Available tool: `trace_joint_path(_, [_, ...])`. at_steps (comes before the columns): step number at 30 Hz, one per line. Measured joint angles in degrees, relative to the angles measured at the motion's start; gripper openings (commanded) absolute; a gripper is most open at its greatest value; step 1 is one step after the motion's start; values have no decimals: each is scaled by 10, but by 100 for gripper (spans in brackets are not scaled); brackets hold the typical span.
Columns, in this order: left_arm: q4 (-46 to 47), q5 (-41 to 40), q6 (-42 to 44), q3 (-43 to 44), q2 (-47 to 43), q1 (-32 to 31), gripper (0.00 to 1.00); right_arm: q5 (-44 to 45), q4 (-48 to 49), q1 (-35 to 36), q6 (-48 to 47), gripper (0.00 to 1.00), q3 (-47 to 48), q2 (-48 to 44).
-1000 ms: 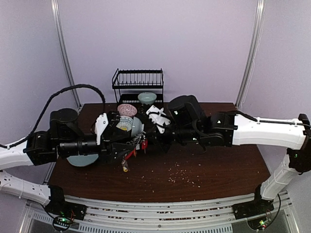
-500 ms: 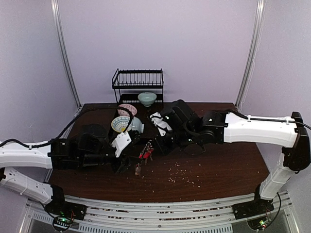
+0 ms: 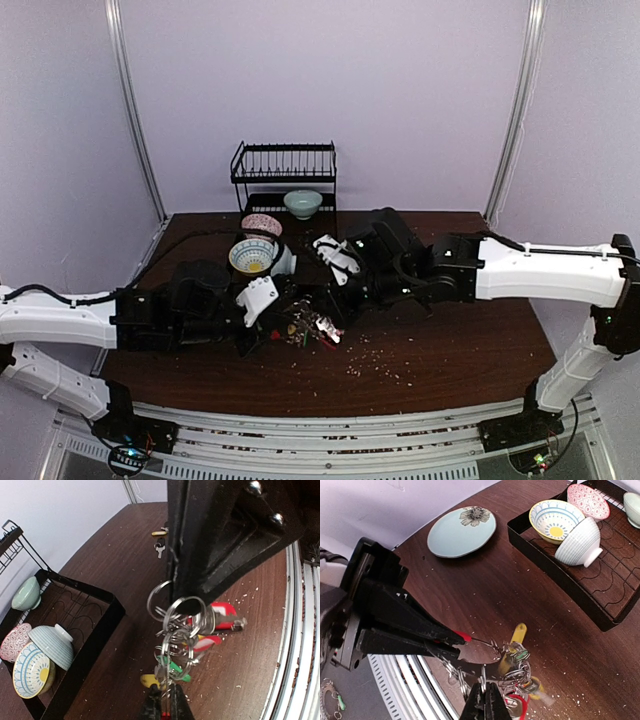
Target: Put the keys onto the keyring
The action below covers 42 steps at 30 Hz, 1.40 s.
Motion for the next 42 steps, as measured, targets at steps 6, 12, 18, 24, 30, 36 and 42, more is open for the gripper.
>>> trace_joint_path(6, [55, -16, 35, -43, -55, -32, 0, -75, 106, -10, -16, 0, -96, -70])
trace_joint_path(12, [73, -70, 96, -47, -44, -91, 0, -115, 207, -14, -28, 0, -171, -105])
trace_joint_path(18, [74, -99, 121, -42, -3, -120, 51, -118, 254, -16, -61, 0, -220, -121])
trace_joint_path(24, [23, -72, 103, -35, -41, -127, 76, -113, 256, -20, -142, 0, -235, -153])
trace_joint_path(30, [-18, -9, 67, -25, -146, -80, 55, -48, 219, 15, -232, 0, -224, -161])
trace_joint_path(36, [17, 85, 16, 5, -159, 78, 21, 38, 186, 92, -303, 0, -202, -154])
trace_joint_path(42, [48, 246, 21, 16, -74, 78, 25, 63, 189, 115, -317, 0, -201, -154])
